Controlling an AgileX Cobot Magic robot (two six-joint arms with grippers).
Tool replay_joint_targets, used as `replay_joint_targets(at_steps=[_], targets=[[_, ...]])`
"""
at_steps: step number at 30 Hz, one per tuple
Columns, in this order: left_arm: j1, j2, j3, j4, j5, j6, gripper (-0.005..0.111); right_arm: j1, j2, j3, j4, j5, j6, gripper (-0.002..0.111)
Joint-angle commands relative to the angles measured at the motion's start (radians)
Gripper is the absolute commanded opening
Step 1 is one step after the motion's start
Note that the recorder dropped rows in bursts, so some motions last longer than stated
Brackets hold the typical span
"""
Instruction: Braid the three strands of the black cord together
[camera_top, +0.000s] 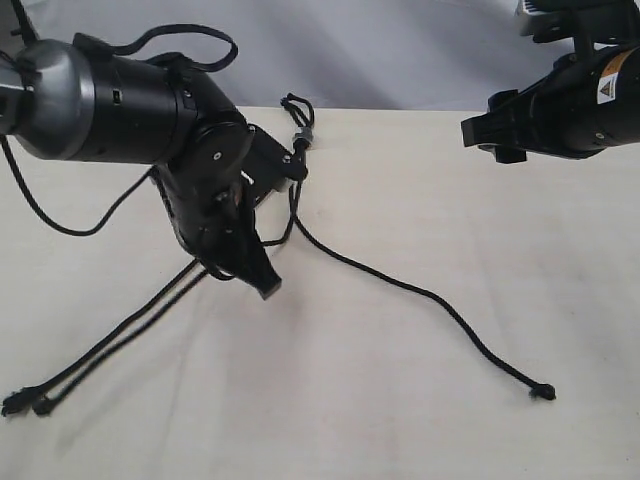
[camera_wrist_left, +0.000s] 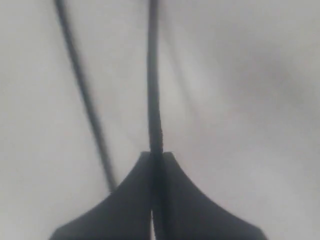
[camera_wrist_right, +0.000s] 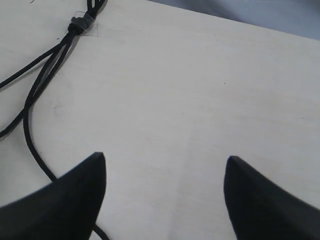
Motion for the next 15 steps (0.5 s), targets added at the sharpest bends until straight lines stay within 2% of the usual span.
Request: replay_joint_targets(at_steps=[1,6,9,11,13,15], targets=[[-0.003,0.015,-0.003,0.222,-0.001,0.076,0.000,-0.006,-0.003,0.001,0.000,-0.007,0.004,0.064],[0.017,0.105,-0.003,0.319,-0.043,0.095,0.000,-0.006,-0.003,0.001,0.000,0.002,0.004,0.064],[0.086,0.153,-0.003,0.312,-0.064,0.040,0.000,-0.006,-0.003,0.001,0.000,0.001,0.000,0.064],[0.113,0.172,0.006,0.260,-0.068,0.064,0.000,-0.006,-0.003,0.001,0.000,-0.002,0.000,0.064],[0.113,0.186,0.016,0.206,-0.068,0.120,0.000,-0.006,-0.003,0.001,0.000,-0.004,0.000,0.064],[0.107,0.186,0.029,0.072,-0.061,0.178,0.000,-0.006,-0.003,0.001,0.000,-0.004,0.000,0.064]])
